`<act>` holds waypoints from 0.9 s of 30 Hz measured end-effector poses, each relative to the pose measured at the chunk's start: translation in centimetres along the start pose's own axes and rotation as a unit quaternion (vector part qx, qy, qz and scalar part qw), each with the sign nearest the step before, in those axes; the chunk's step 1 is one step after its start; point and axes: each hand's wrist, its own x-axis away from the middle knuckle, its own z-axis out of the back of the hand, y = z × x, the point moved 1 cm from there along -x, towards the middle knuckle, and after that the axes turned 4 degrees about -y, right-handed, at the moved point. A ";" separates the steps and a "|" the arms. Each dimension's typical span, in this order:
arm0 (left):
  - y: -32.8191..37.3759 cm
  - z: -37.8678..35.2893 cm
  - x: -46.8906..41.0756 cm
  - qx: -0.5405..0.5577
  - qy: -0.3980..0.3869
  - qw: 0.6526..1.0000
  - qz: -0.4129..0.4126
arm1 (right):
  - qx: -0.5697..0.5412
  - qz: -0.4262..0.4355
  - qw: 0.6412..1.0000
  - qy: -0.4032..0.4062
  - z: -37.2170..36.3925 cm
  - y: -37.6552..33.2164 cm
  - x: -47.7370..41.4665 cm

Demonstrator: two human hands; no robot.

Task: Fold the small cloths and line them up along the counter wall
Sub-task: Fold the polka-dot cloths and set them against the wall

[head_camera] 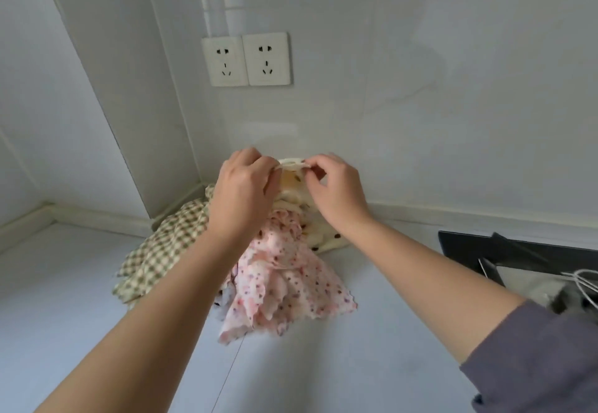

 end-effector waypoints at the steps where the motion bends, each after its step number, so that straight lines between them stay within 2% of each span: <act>1: 1.0 0.4 1.3 0.014 0.009 1.000 -0.012 | 0.016 0.023 1.000 0.006 1.0 -0.1 1.4; 4: 4.0 1.4 6.3 0.040 0.005 0.998 -0.038 | 0.062 0.067 0.996 -0.003 3.5 -0.7 6.9; 10: 8.0 3.5 18.3 0.079 -0.108 0.984 -0.119 | 0.129 0.002 0.984 -0.119 7.7 -3.6 20.5; 13: 8.5 4.7 21.5 0.055 -0.165 0.972 -0.155 | 0.122 -0.029 0.973 -0.195 8.3 -4.5 24.7; 16: 8.5 5.6 22.3 0.032 -0.198 0.963 -0.181 | 0.083 -0.061 0.960 -0.261 8.4 -4.8 25.5; 18: 8.4 5.8 22.1 0.033 -0.208 0.960 -0.186 | 0.080 -0.069 0.960 -0.259 8.6 -5.0 25.3; 23: 8.3 5.7 22.1 0.035 -0.222 0.956 -0.190 | 0.168 -0.057 0.952 -0.250 8.1 -4.6 25.2; 27: 8.3 5.3 22.2 0.050 -0.242 0.942 -0.229 | 0.166 -0.077 0.945 -0.272 8.0 -4.0 25.5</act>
